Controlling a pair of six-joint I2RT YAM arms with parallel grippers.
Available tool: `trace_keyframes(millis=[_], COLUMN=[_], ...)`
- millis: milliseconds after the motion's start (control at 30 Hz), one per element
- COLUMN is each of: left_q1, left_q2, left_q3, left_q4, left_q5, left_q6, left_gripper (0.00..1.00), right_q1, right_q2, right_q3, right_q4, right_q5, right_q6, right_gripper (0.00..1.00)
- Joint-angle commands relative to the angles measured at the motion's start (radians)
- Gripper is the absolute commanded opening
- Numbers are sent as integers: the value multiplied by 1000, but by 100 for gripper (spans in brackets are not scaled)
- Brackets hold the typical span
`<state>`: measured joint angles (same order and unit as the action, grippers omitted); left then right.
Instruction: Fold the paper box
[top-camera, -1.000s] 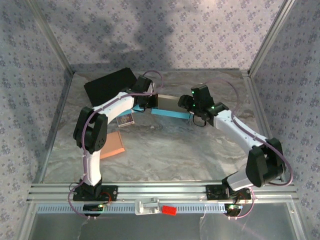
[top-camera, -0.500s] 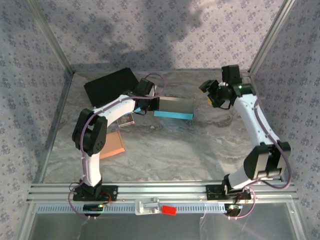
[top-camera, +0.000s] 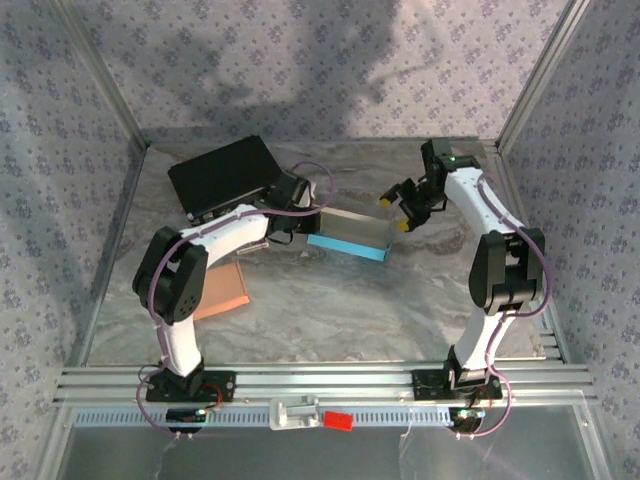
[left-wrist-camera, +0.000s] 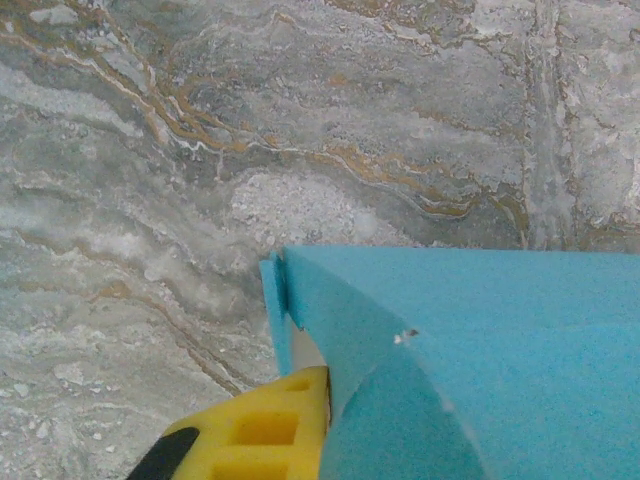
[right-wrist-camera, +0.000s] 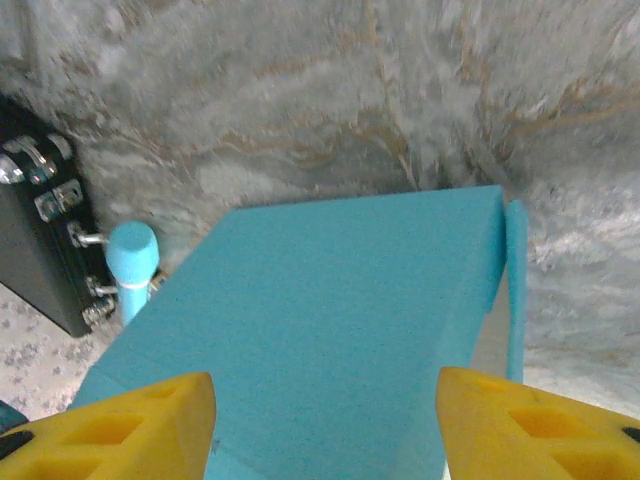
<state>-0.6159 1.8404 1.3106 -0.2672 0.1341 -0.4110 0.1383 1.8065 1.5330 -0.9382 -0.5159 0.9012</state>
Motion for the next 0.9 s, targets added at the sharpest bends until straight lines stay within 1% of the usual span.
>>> trace_keyframes(millis=[0, 100, 167, 300, 500, 600, 667, 733, 800, 867], left_q1=[-14, -24, -28, -36, -49, -48, -46, -36, 0, 50], left_q2=[-34, -48, -59, -80, -162, -229, -274, -300, -292, -259], left_q3=[-40, -70, -84, -128, -209, -208, -181, -114, 3, 116], left_q4=[27, 40, 35, 21, 0, -74, -150, -255, -384, -476], left_q5=[-1, 2, 8, 30, 37, 35, 27, 32, 53, 100], left_q6=[-8, -21, -31, -63, -107, -125, -147, -175, -206, -228], left_gripper=[12, 15, 18, 21, 25, 30, 32, 38, 42, 44], right_q1=[12, 28, 43, 75, 108, 111, 113, 119, 128, 141], right_q2=[-58, -84, -98, -128, -174, -235, -267, -289, -307, -319], right_q3=[-81, -152, -174, -224, -286, -325, -349, -391, -423, -448], right_q4=[-11, 36, 41, 78, 88, 102, 109, 126, 168, 213], right_q5=[-40, -67, -59, -52, -11, 29, 38, 28, 10, 0], right_q6=[18, 48, 54, 79, 93, 127, 154, 185, 229, 271], right_gripper=[60, 58, 56, 51, 50, 51, 52, 52, 53, 53])
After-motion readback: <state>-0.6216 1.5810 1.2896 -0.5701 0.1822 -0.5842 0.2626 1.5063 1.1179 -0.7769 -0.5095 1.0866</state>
